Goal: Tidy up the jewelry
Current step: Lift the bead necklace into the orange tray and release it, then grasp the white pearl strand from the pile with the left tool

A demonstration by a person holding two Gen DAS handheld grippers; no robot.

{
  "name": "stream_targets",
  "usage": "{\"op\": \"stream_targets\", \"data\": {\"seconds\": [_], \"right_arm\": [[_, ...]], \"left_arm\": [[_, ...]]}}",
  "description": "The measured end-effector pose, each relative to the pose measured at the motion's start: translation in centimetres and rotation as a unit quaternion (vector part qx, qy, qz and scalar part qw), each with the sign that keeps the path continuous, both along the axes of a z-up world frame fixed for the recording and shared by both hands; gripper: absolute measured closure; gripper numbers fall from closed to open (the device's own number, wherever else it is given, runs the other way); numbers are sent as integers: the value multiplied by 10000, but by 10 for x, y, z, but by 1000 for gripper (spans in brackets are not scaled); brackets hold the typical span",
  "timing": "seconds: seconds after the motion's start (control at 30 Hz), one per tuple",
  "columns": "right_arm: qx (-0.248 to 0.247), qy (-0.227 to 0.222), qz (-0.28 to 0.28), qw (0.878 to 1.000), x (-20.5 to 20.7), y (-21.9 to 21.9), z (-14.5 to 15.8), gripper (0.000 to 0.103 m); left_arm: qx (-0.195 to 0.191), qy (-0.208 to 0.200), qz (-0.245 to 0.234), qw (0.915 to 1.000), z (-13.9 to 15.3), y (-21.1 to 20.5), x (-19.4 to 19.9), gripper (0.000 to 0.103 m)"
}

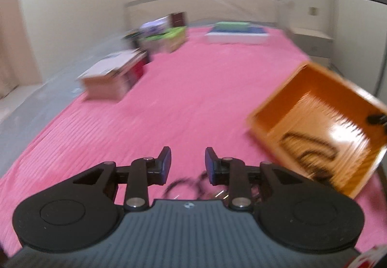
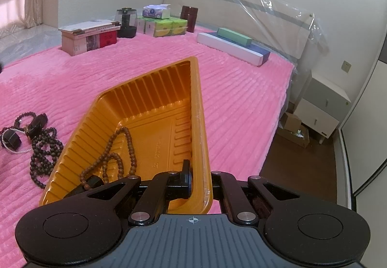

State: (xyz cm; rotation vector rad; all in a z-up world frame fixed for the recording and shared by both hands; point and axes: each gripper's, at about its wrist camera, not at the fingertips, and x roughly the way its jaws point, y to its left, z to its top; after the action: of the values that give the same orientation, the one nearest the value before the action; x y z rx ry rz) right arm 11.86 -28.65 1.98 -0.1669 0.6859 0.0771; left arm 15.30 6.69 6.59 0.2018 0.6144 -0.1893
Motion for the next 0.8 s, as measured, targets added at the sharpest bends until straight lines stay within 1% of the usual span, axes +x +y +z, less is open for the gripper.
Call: {"op": "stream_targets", "data": {"seconds": [0.07, 0.17, 0.3, 0.37, 0.5, 0.6, 0.7, 0.73, 0.77, 0.8], "right_arm": [[3, 3, -2, 10000, 0, 0, 0, 99], [-20, 16, -9, 10000, -1, 1, -2, 99], [-34, 38, -27, 10000, -1, 0, -3, 99], [-42, 50, -40, 10000, 0, 0, -4, 99], [-57, 60, -46, 10000, 1, 1, -4, 99], [-65, 60, -56, 9999, 1, 0, -5, 99], [-77, 62, -57, 9999, 1, 0, -5, 99], [-77, 62, -56, 9999, 1, 0, -5, 99], [-85, 65, -54, 9999, 2, 0, -5, 99], [-86, 64, -53, 9999, 2, 0, -5, 99]], "left_arm": [[-78, 93, 286, 9995, -15, 20, -8, 75], [-349, 318, 581, 9972, -40, 39, -19, 75], [-621, 580, 769, 9934, -69, 44, -29, 75], [-766, 656, 808, 9916, -79, 40, -32, 75], [-1075, 715, 868, 9878, -91, 34, -29, 75], [-1346, 823, 928, 9831, -98, 29, -24, 75], [-1375, 923, 1078, 9803, -106, 25, -16, 76], [-1413, 946, 1132, 9789, -108, 25, -15, 79], [-1464, 975, 1152, 9777, -110, 26, -13, 84], [-1511, 990, 1166, 9766, -111, 26, -11, 87]]}}
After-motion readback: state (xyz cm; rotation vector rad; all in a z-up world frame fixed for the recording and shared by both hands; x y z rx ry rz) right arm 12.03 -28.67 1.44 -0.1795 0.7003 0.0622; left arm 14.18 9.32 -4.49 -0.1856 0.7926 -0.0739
